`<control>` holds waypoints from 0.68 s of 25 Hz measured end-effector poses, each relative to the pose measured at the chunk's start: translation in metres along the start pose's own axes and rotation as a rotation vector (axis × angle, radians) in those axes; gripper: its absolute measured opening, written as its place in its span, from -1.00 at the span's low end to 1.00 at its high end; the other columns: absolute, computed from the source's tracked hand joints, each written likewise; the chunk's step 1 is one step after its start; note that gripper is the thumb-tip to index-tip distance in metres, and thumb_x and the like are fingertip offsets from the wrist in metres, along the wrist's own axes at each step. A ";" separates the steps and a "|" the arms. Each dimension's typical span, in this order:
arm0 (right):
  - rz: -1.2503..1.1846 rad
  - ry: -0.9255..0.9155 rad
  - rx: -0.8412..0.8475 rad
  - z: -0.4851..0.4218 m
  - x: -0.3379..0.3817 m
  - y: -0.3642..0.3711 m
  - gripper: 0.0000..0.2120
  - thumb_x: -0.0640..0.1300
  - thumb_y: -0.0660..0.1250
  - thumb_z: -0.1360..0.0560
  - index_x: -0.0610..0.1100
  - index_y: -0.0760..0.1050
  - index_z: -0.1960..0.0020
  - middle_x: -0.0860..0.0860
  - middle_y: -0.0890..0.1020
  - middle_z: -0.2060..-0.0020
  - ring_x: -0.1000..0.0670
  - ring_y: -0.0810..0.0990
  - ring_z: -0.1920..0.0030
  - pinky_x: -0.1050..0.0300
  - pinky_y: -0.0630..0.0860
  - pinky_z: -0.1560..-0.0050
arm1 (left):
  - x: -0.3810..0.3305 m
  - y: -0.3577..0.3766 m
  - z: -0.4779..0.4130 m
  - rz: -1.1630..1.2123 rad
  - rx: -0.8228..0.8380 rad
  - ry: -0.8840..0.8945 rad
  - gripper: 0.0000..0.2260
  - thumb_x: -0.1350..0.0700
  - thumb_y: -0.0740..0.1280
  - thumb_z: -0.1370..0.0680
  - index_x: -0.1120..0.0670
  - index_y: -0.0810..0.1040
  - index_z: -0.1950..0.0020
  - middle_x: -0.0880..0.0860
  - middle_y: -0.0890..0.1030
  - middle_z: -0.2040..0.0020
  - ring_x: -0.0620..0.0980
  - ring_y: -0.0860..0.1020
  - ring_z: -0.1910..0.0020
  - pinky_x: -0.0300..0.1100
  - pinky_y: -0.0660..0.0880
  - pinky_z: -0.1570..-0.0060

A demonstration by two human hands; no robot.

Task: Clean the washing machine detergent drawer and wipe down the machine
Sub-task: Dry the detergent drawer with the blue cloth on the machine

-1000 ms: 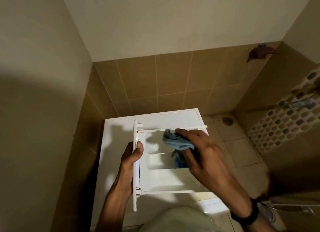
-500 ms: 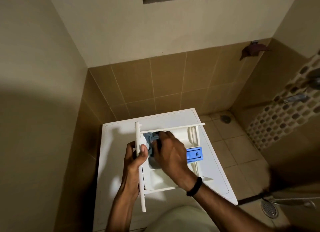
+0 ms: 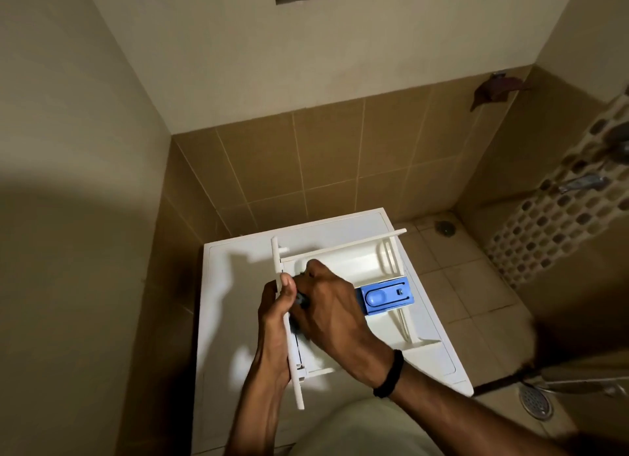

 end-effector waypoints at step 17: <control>-0.110 -0.041 -0.032 0.049 -0.005 0.014 -0.89 -0.10 0.37 -0.51 -0.05 0.55 0.20 0.05 0.44 0.34 0.02 0.47 0.41 0.22 0.26 0.42 | 0.000 -0.020 -0.014 -0.054 -0.162 0.079 -0.24 -0.50 0.53 -0.23 0.08 0.59 -0.12 0.31 0.59 -0.02 0.35 0.61 -0.01 0.25 0.58 -0.11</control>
Point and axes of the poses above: each hand's wrist, its own z-axis away from the middle knuckle, its own y-axis out of the palm, x = y × z, the point moved 6 cm from there along -z, towards the middle knuckle
